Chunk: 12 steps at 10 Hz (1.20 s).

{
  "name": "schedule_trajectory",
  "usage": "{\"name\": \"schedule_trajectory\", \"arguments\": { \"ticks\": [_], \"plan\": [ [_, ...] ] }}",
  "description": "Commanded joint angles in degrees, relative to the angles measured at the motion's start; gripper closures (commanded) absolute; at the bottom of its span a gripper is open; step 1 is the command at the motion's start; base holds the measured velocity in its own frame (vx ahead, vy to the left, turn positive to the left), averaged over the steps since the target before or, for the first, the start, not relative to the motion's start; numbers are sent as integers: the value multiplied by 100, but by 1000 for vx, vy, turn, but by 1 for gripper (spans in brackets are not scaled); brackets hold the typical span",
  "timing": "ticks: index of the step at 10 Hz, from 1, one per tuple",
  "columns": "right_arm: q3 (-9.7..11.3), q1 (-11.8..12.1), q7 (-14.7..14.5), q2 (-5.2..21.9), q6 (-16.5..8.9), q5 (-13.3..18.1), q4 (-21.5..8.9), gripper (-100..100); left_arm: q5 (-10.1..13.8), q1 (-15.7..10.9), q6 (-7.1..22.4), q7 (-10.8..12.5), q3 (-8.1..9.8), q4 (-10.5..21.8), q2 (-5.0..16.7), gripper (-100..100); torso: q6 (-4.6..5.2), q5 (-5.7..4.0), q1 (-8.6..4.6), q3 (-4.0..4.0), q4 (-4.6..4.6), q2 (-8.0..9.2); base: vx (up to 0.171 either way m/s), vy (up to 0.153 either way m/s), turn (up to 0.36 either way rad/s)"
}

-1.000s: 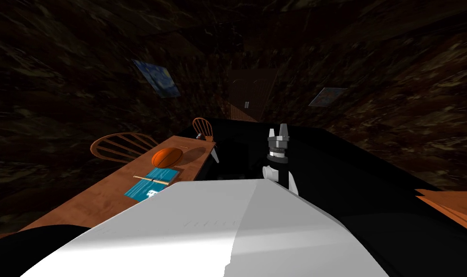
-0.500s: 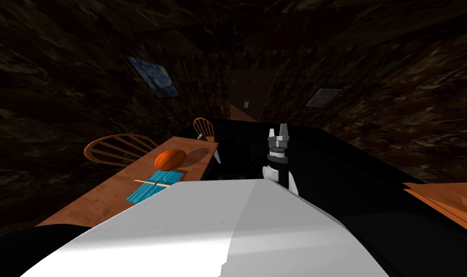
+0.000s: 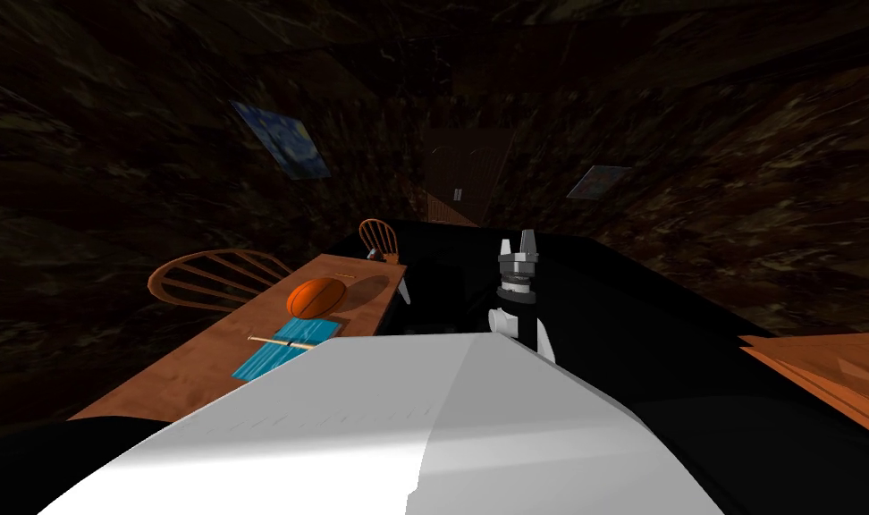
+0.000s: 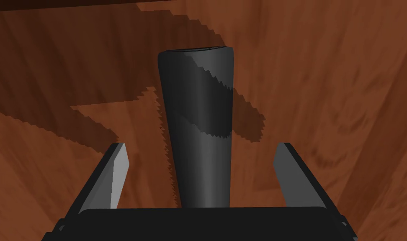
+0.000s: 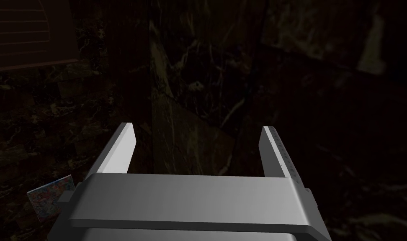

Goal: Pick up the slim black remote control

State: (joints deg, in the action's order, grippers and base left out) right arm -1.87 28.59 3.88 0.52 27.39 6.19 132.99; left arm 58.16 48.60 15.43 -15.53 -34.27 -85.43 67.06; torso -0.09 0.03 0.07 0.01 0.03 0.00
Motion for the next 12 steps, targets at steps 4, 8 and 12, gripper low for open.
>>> {"name": "schedule_trajectory", "arguments": {
  "ticks": [4, 8, 12],
  "plan": [
    [0, 0, 0, 0, 0, 0, 0, 0, -10, -13, -2, 8, 10, -9, -12, 100, -7, 6, 5, 0, -4, 4, 1, 2, -5],
    [0, 0, 0, 0, 0, 0, 0, 0, 105, 62, -11, 4, 21, -124, 170, 100, -6, 7, 13, 2, -5, 10, -1, -3, 10],
    [0, 0, 0, 0, 0, 0, 0, 0, 213, 115, -20, 3, 41, -245, 335, 0, -4, 5, 6, 2, -6, 9, -2, -14, 18]
  ]
}}
